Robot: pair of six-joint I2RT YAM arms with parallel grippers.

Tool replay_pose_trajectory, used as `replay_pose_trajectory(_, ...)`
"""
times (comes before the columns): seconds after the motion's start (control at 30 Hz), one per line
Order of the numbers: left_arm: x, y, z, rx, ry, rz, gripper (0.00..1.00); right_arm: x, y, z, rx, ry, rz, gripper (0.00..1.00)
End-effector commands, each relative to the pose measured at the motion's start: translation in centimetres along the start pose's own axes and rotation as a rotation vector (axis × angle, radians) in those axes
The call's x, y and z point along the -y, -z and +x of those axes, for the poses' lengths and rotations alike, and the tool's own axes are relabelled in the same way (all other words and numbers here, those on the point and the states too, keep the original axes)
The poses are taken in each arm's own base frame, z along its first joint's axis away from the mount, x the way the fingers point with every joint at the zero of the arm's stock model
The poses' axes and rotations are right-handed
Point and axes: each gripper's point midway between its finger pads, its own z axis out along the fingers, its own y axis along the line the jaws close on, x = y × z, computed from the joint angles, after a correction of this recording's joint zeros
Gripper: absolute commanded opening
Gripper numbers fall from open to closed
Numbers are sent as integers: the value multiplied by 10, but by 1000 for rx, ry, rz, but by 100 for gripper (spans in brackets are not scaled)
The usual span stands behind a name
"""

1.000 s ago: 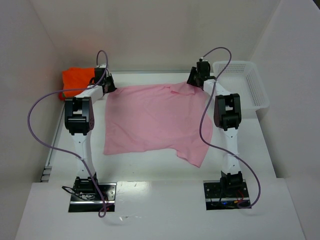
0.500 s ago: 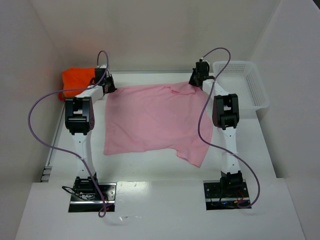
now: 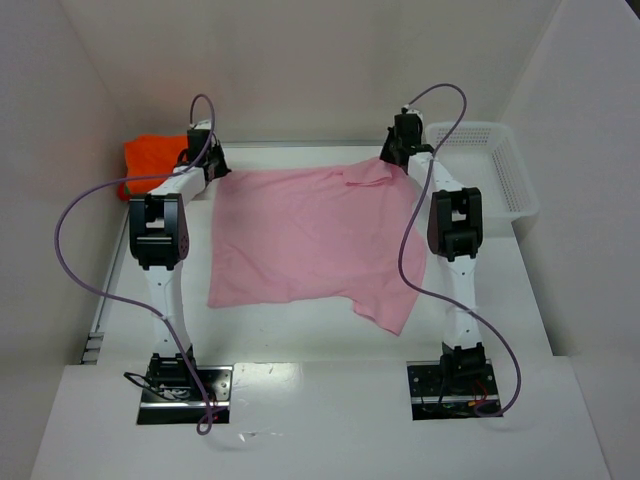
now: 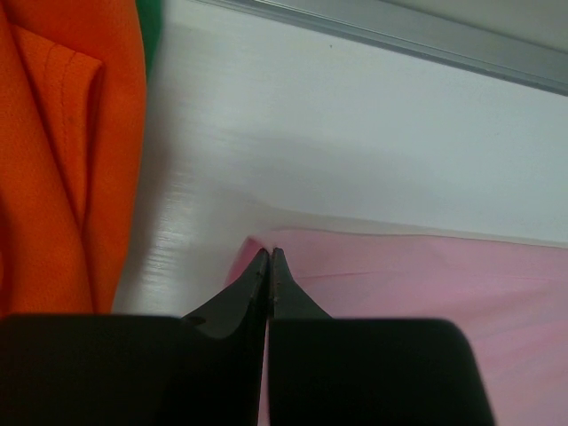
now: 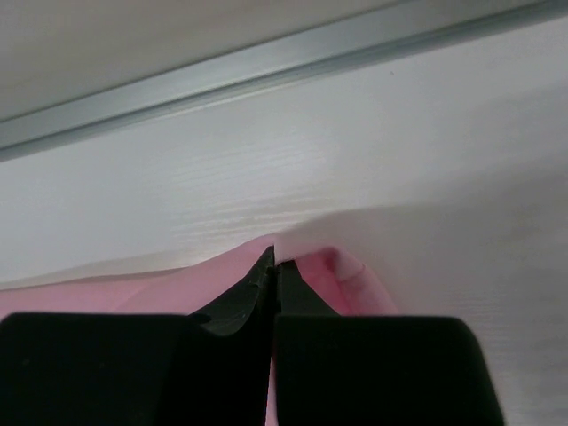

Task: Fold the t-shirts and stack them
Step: Grap the side of the flattened tshirt furthest away from the robot with both arms, then fold the flattened tshirt in 1/3 of the way

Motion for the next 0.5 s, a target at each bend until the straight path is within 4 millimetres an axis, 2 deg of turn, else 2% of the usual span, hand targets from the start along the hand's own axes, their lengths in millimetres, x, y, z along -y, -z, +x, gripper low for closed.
replay_pose_trajectory(0.0, -7, 19, -50, 113, -15, -15, 0, -23, 58, -90, 163, -27, -87, 0)
replay_pose_trajectory(0.17, -13, 27, -63, 132, -6, 0, 0, -32, 92, -116, 220, -19, -118, 0)
replay_pose_trajectory(0.2, -11, 30, -63, 130, -6, 9, 0, -26, 98, -117, 220, -23, -109, 0)
replay_pose_trajectory(0.23, -15, 33, -69, 141, -2, 4, 0, -26, 99, -112, 207, -21, -117, 0)
replay_pose_trajectory(0.3, -10, 41, -74, 144, -13, 27, 0, -28, 113, -115, 200, -46, -150, 0)
replay_pose_trajectory(0.33, -10, 41, -74, 145, -24, 27, 0, -21, 113, -111, 190, -50, -146, 0)
replay_pose_trajectory(0.37, -10, 41, -74, 145, -24, 27, 0, -21, 113, -111, 190, -50, -146, 0)
replay_pose_trajectory(0.4, -9, 45, -78, 147, -24, 27, 0, -21, 123, -111, 192, -59, -148, 0)
replay_pose_trajectory(0.43, -10, 45, -78, 148, -35, 27, 0, -21, 121, -105, 176, -59, -151, 0)
replay_pose_trajectory(0.47, -8, 46, -74, 133, -35, 36, 0, -12, 124, -104, 173, -64, -139, 0)
